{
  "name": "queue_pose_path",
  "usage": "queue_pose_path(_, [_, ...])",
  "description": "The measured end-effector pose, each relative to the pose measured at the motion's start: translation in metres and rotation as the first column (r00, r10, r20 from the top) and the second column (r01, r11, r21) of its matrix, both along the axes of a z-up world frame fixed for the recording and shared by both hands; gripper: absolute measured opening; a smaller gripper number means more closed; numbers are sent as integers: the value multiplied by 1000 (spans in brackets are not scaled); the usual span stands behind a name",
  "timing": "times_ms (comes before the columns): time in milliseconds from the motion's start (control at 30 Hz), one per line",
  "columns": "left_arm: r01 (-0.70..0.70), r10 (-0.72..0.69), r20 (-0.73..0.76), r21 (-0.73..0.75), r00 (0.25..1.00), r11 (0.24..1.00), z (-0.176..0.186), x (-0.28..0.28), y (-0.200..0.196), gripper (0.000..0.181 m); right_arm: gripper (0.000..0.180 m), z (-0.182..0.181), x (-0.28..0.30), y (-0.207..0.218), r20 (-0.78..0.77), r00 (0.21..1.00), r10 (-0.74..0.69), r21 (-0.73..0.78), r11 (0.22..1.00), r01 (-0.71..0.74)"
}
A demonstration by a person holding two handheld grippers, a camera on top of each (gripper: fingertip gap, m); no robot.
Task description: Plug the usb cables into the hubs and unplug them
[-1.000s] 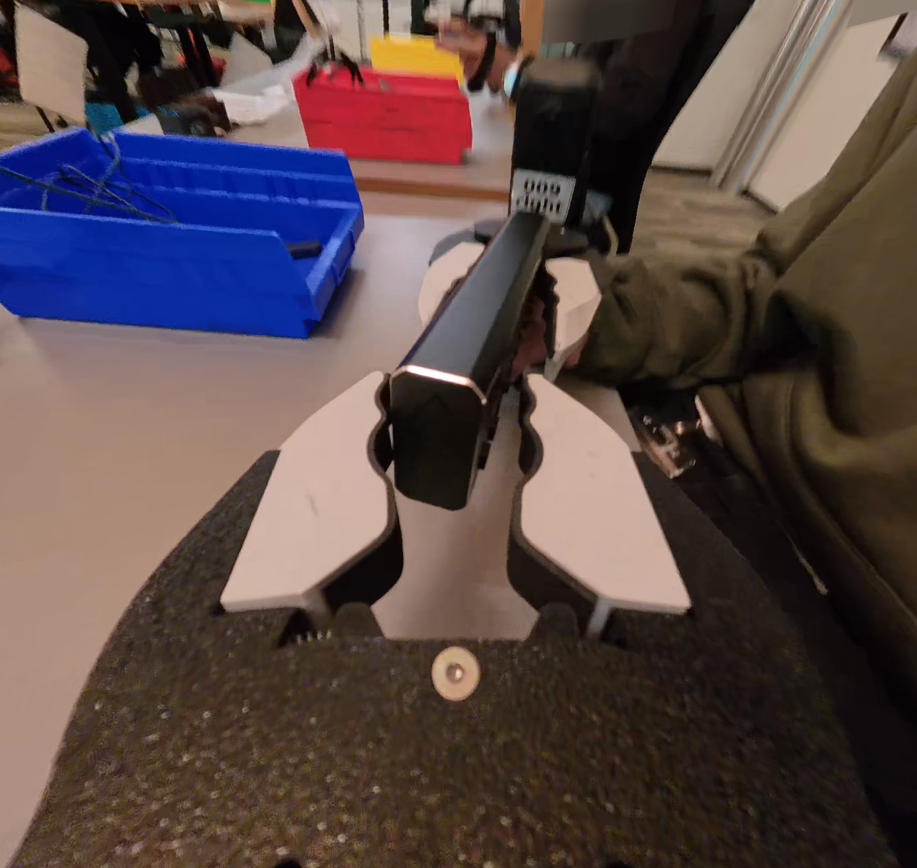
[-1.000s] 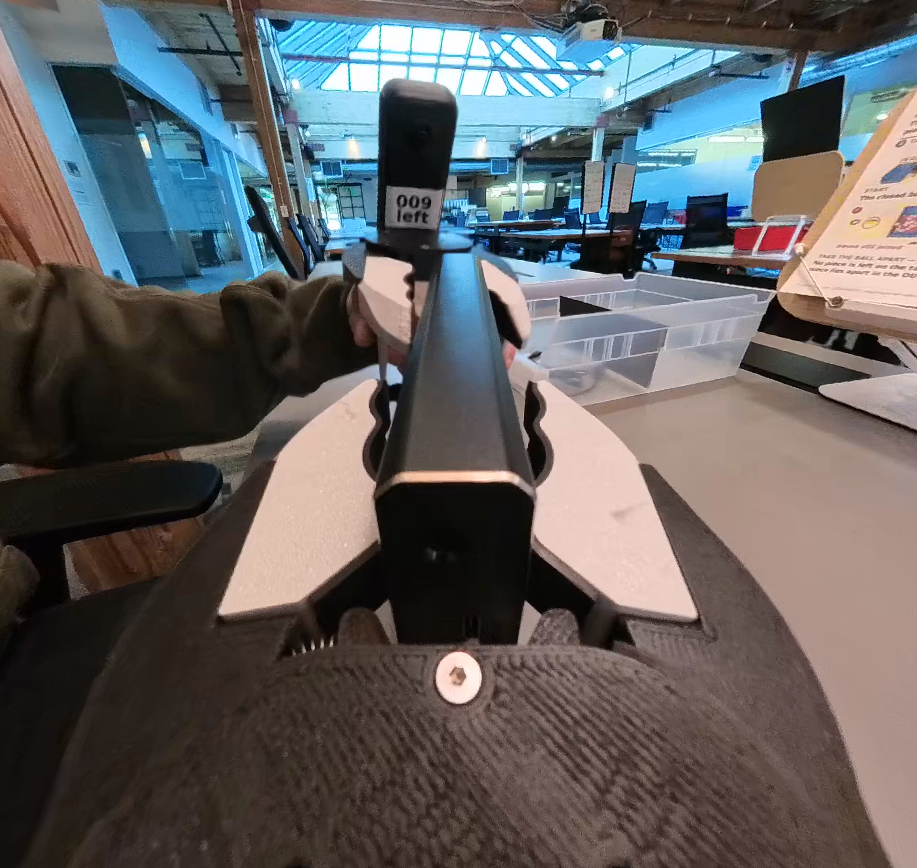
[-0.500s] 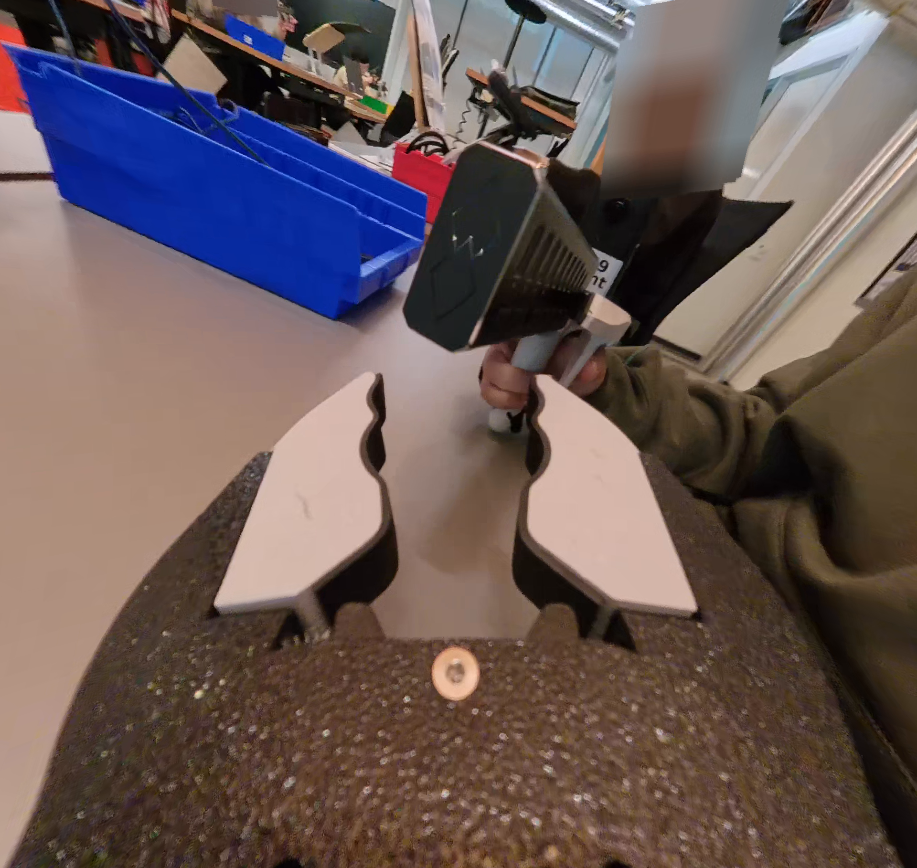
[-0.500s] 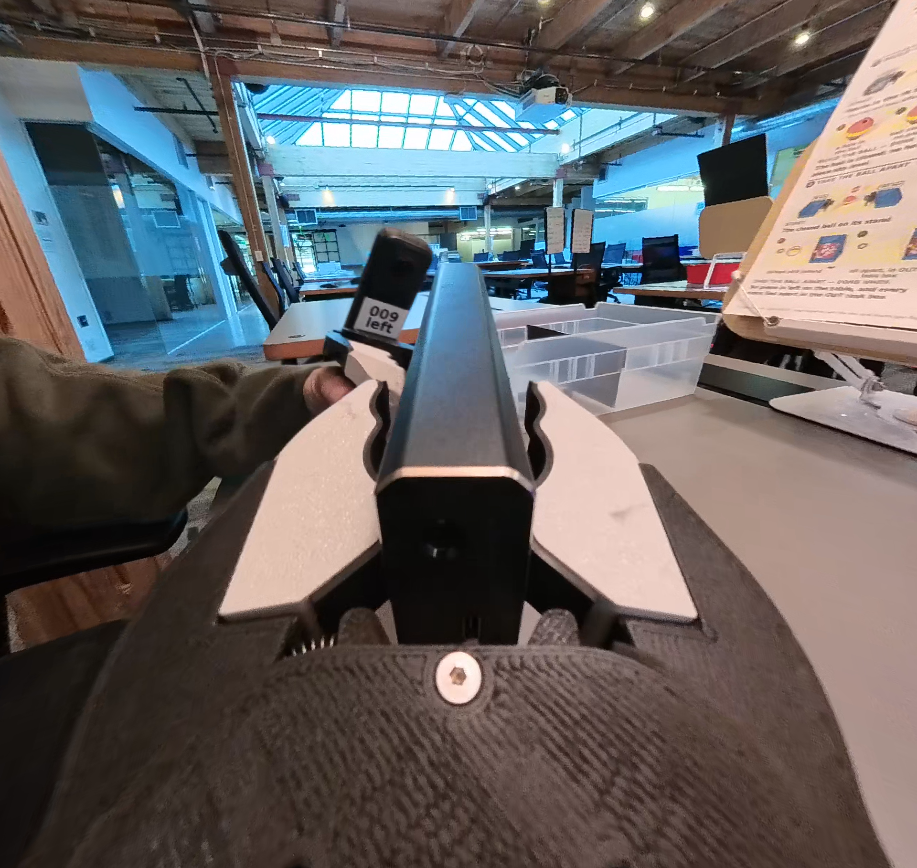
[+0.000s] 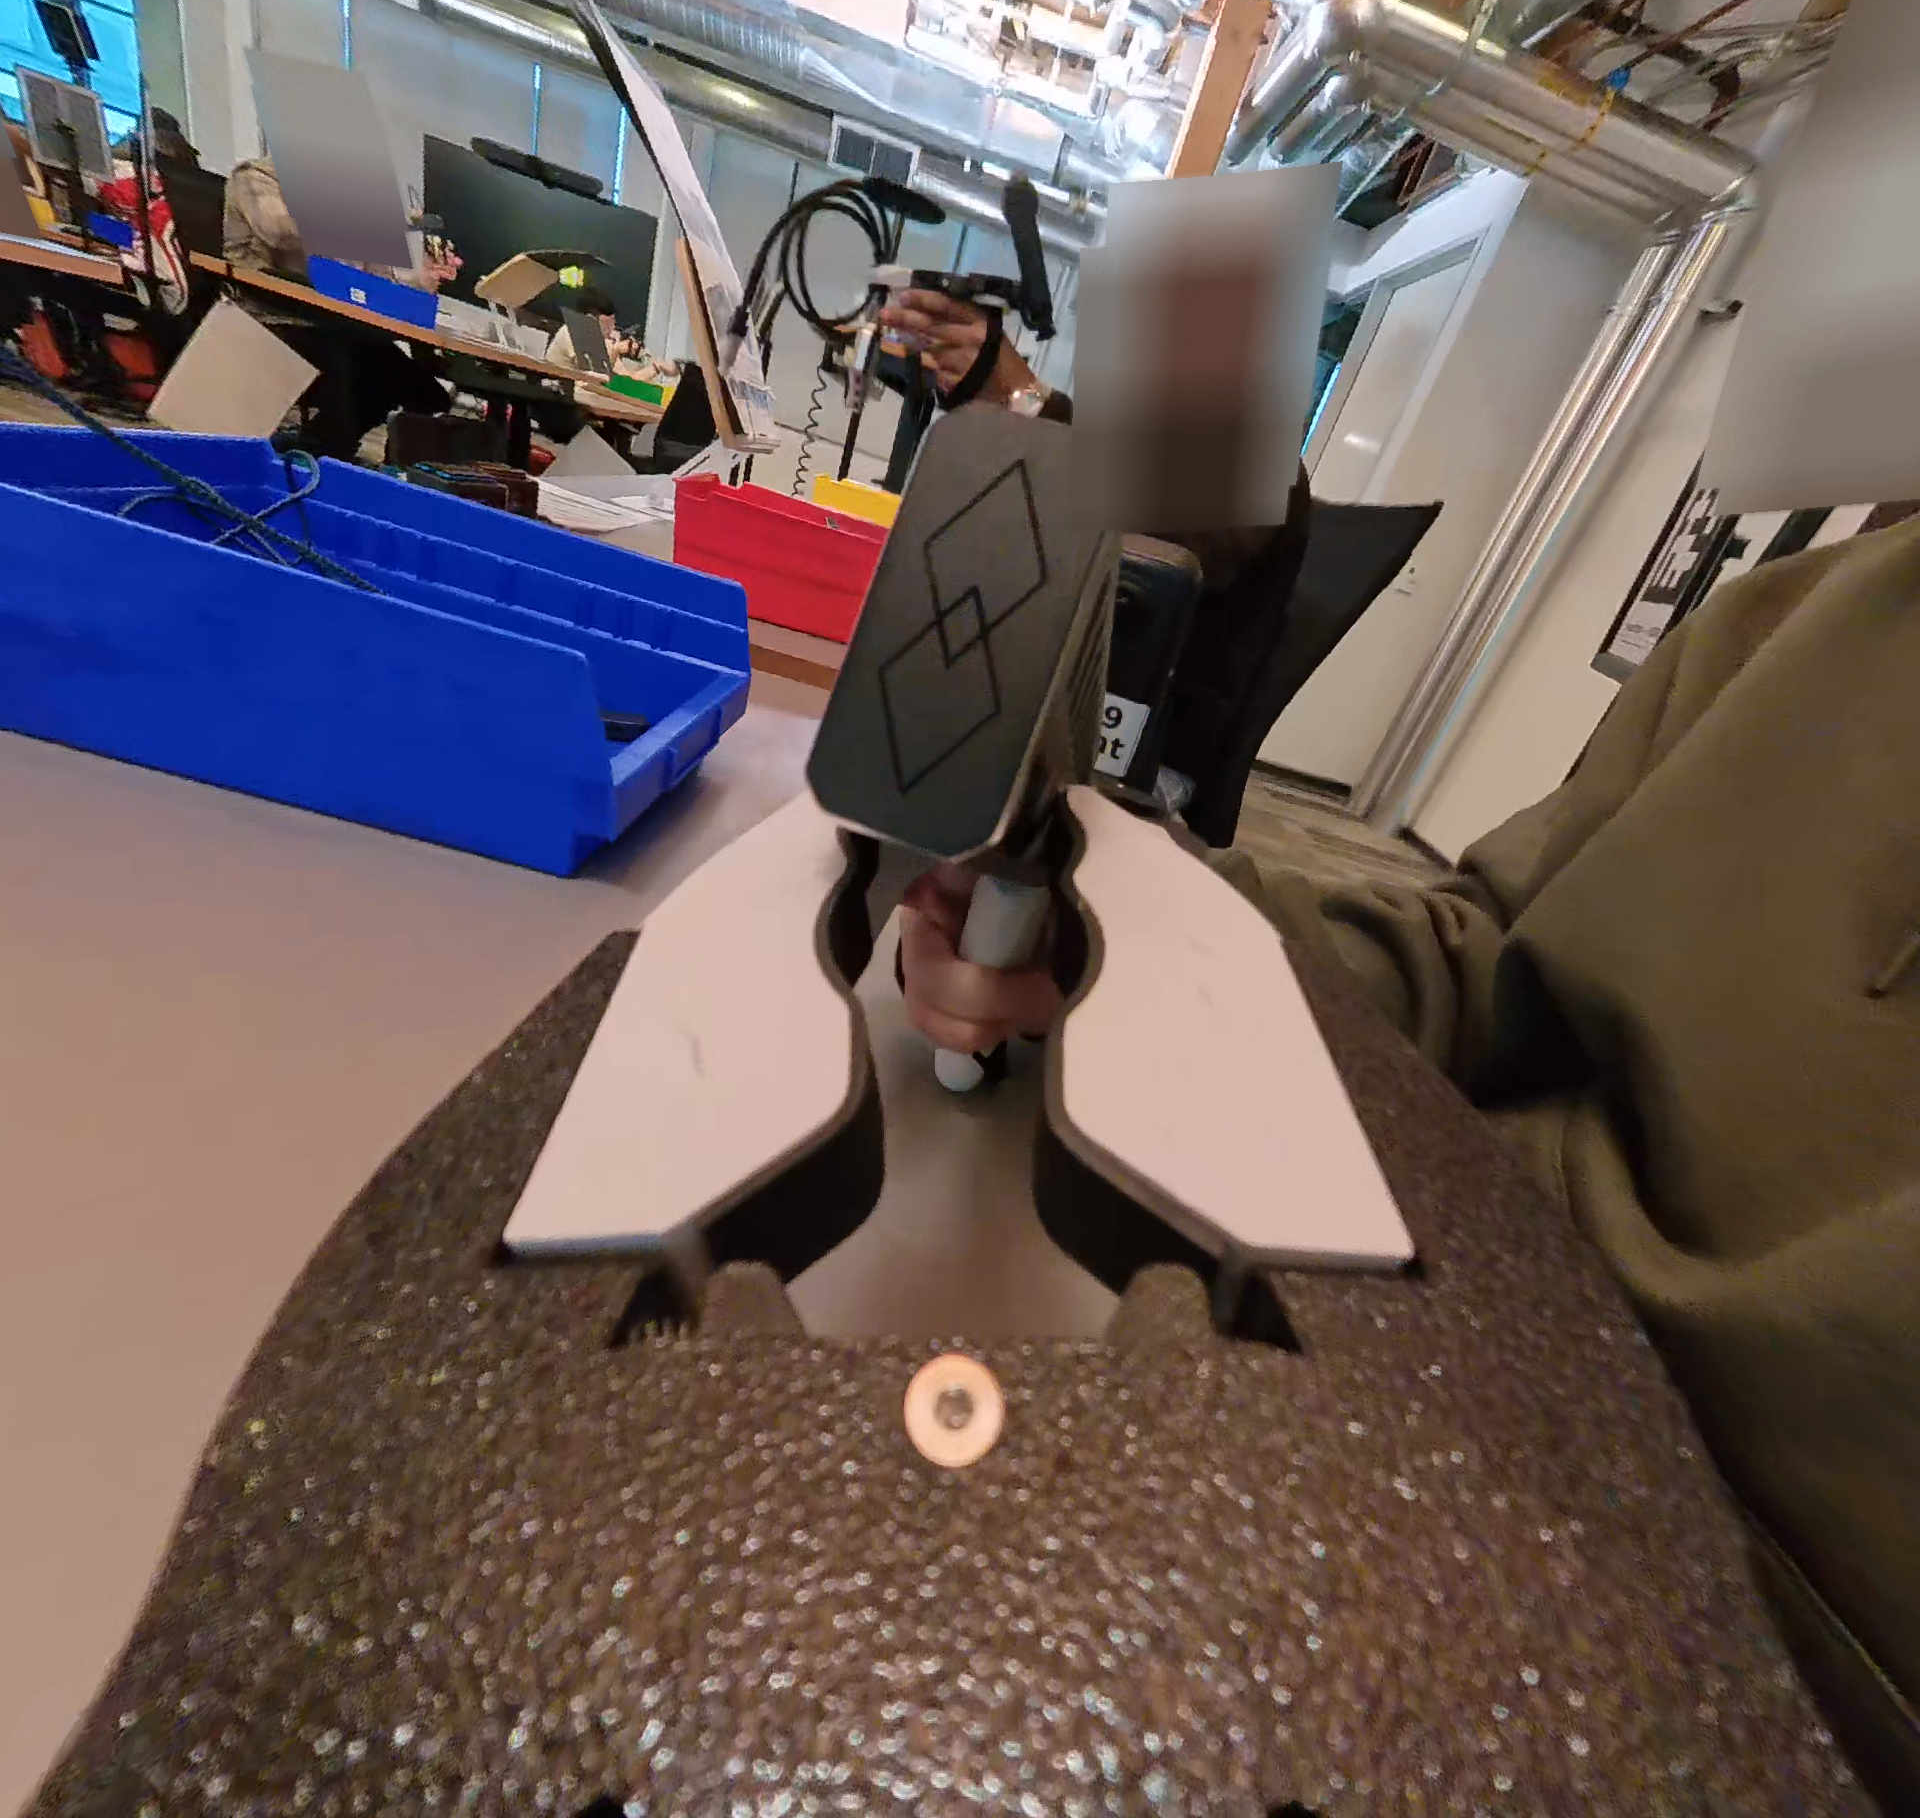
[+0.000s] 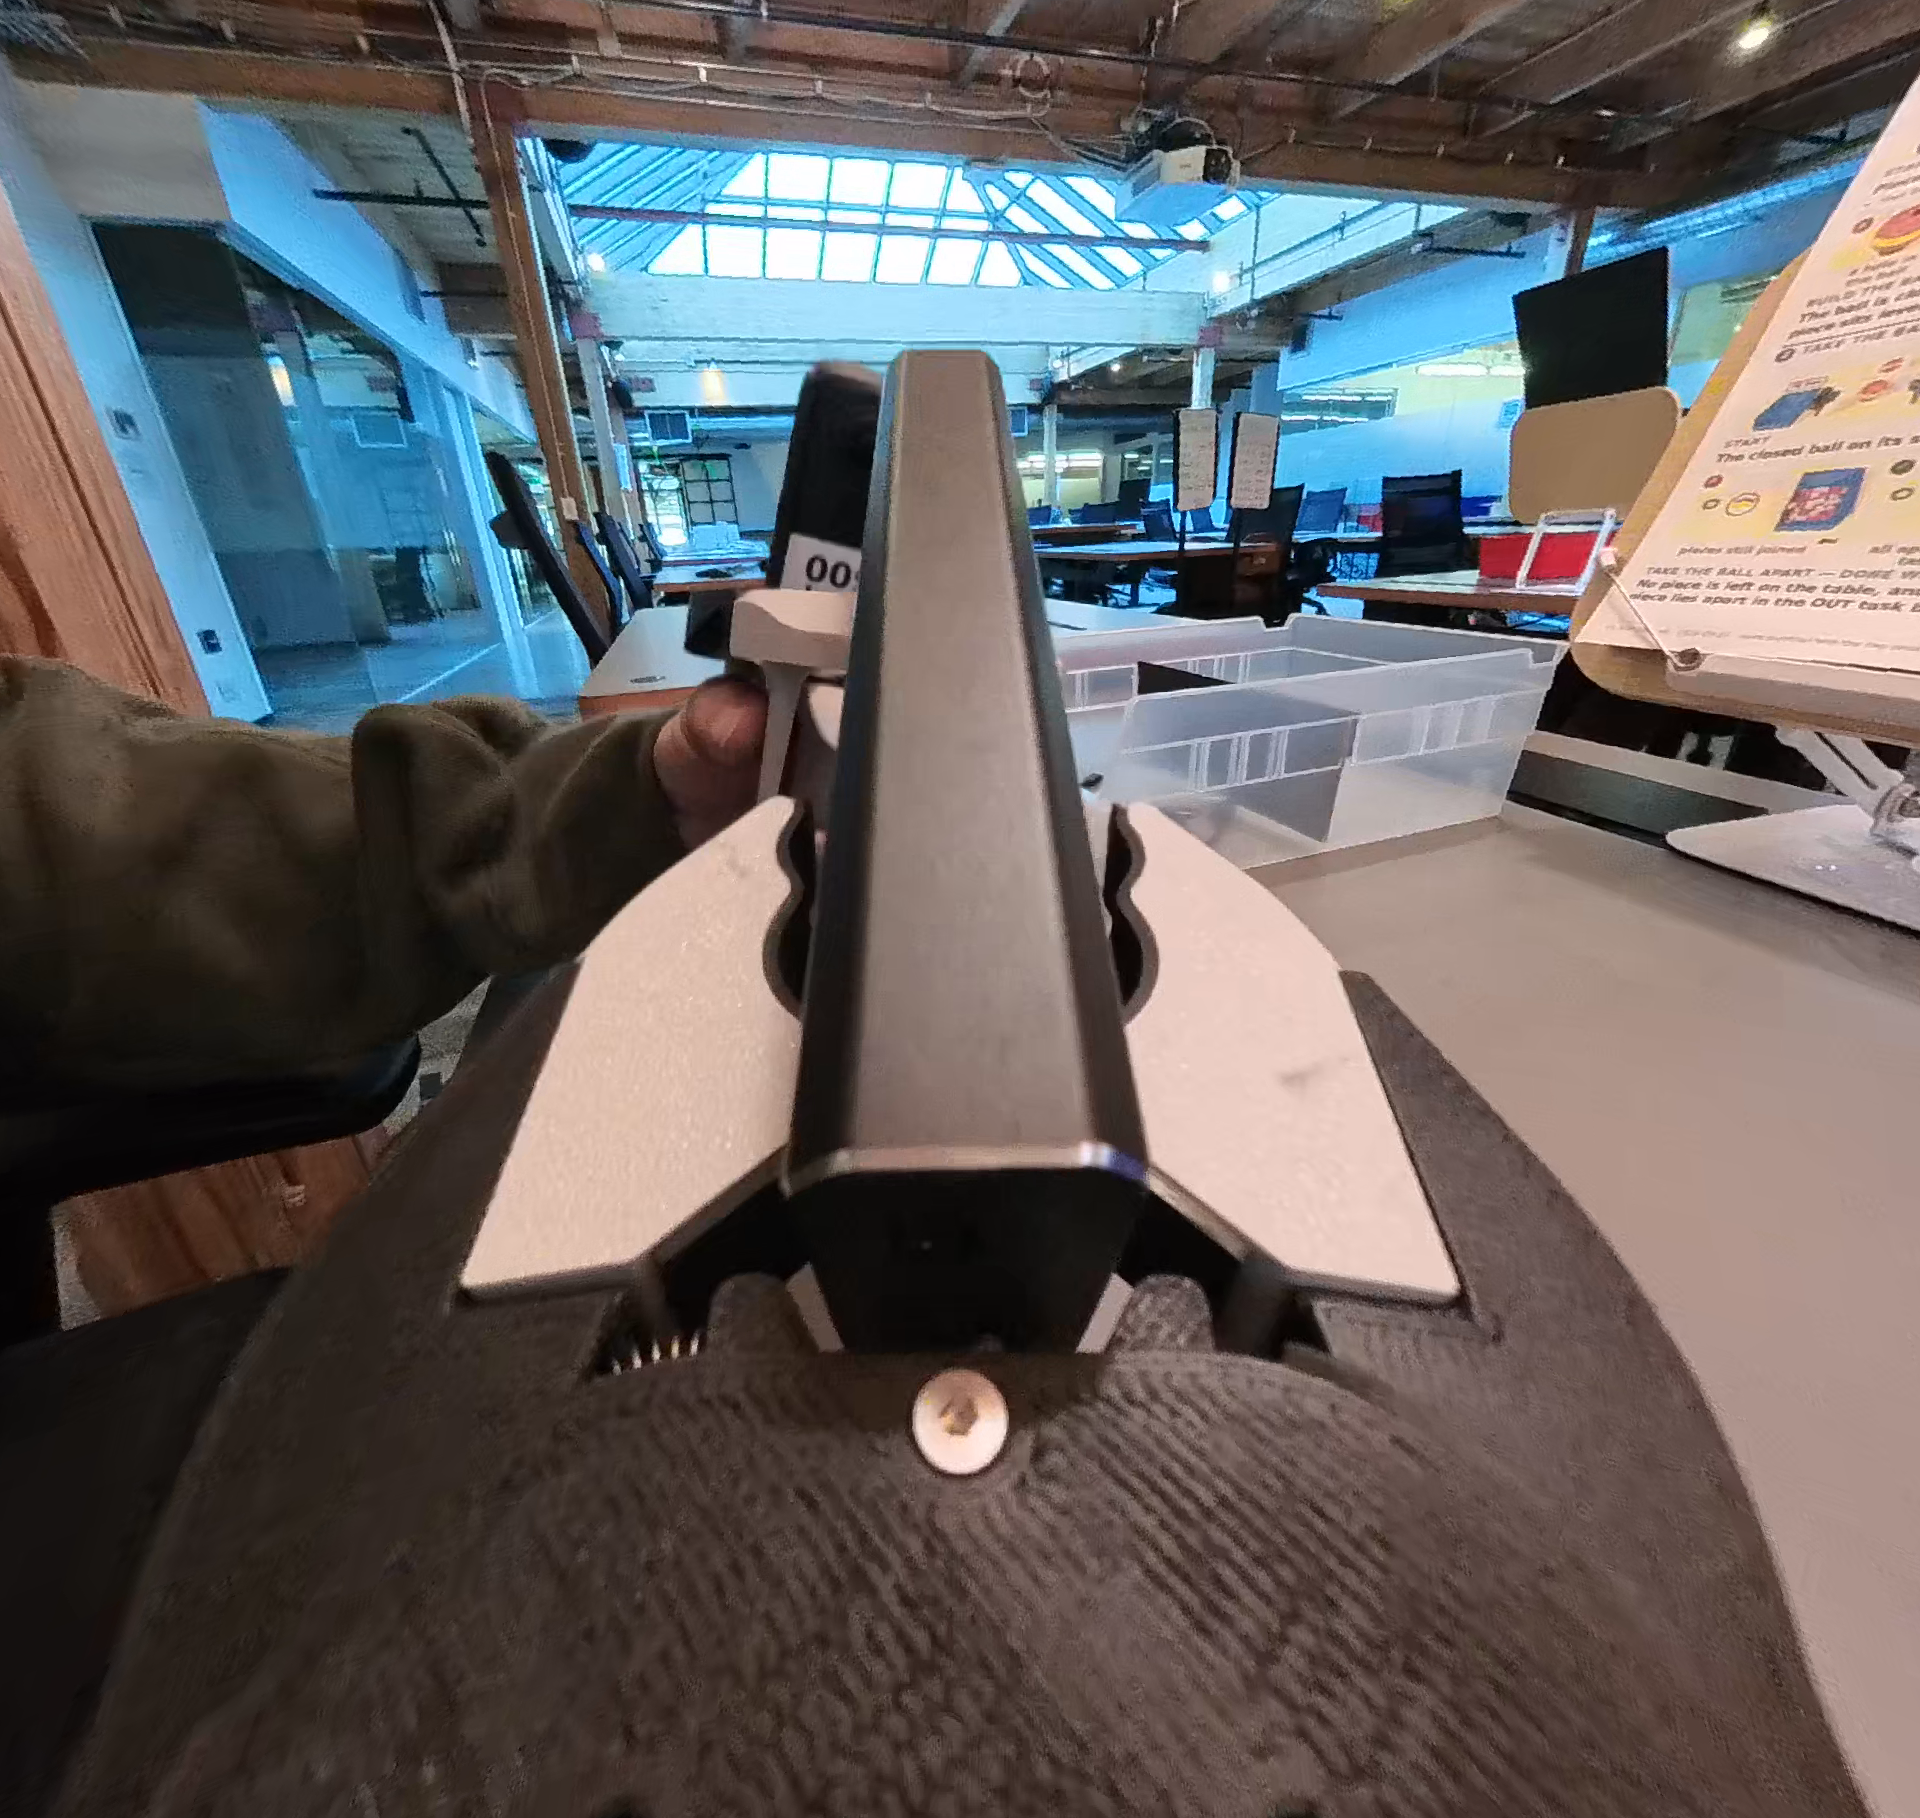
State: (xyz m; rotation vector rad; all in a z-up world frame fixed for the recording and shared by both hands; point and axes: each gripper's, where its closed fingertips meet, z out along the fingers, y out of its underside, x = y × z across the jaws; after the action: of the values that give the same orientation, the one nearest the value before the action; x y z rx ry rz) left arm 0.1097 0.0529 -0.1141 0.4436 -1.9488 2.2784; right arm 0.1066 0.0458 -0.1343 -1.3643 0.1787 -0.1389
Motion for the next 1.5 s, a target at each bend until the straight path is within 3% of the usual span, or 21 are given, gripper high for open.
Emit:
queue_pose_path(267, [12,-21,-40,-225,999,974,6,2,-4,27,65,4,7,-3,-5,998,-66,42,997,66])
queue_pose_path(467, [38,-48,-40,-229,998,973,1,4,-6,27,58,7,9,-9,-27,999,-44,86,995,47])
queue_pose_path(1233, [23,-43,-74,-258,996,966,-4,13,-3,27,55,2,17,-5,-83,995,-52,46,997,56])
queue_pose_path(1500, [-2,-18,-94,-202,995,979,-6,20,-6,31,55,2,21,-8,-101,992,-71,53,996,77])
